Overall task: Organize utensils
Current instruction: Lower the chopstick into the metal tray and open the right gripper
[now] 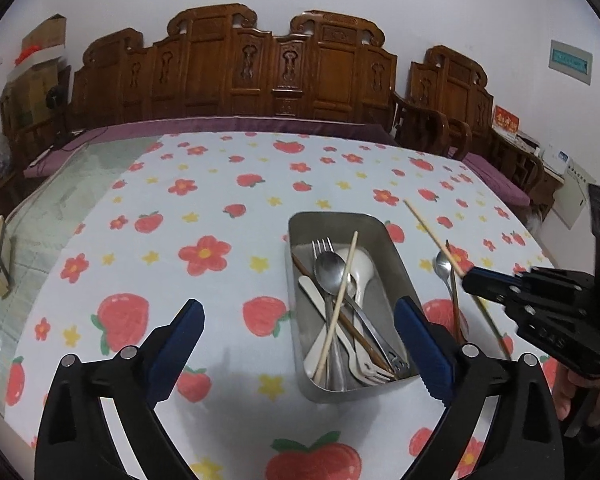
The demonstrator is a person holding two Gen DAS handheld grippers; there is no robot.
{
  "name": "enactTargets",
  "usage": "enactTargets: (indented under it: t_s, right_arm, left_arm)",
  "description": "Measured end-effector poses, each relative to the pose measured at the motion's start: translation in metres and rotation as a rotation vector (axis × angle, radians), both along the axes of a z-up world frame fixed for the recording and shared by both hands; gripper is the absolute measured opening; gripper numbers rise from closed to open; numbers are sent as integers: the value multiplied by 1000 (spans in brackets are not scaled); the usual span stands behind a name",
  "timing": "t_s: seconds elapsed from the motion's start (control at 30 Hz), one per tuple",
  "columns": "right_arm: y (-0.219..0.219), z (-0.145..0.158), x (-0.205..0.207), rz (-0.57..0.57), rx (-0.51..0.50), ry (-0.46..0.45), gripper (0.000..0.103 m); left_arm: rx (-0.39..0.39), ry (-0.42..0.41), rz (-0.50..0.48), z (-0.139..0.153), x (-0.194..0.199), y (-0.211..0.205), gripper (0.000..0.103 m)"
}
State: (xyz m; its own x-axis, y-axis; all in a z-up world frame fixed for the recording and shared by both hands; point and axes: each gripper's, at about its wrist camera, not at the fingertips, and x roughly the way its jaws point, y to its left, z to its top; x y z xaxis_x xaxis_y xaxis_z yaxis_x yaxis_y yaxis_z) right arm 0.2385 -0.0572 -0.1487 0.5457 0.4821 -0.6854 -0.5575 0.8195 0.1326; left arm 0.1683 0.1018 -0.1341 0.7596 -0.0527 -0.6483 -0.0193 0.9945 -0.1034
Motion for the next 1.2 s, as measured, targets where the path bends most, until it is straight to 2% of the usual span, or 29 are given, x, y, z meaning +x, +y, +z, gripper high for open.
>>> enactTargets:
  t_s: [0.3, 0.7, 0.87, 1.2]
  right_arm:
    - [39, -3, 34, -8, 57, 56, 6]
    - [66, -26, 52, -25, 59, 116, 8]
    - [59, -27, 49, -7, 61, 109, 8]
    - [7, -2, 28, -33, 9, 2, 8]
  left_arm:
    - [-14, -28, 15, 9, -5, 17, 92]
    - [-32, -25, 38, 8, -4, 28, 92]
    - [-27, -21, 28, 7, -3, 24, 92]
    - [-22, -27, -4, 7, -1, -1, 92]
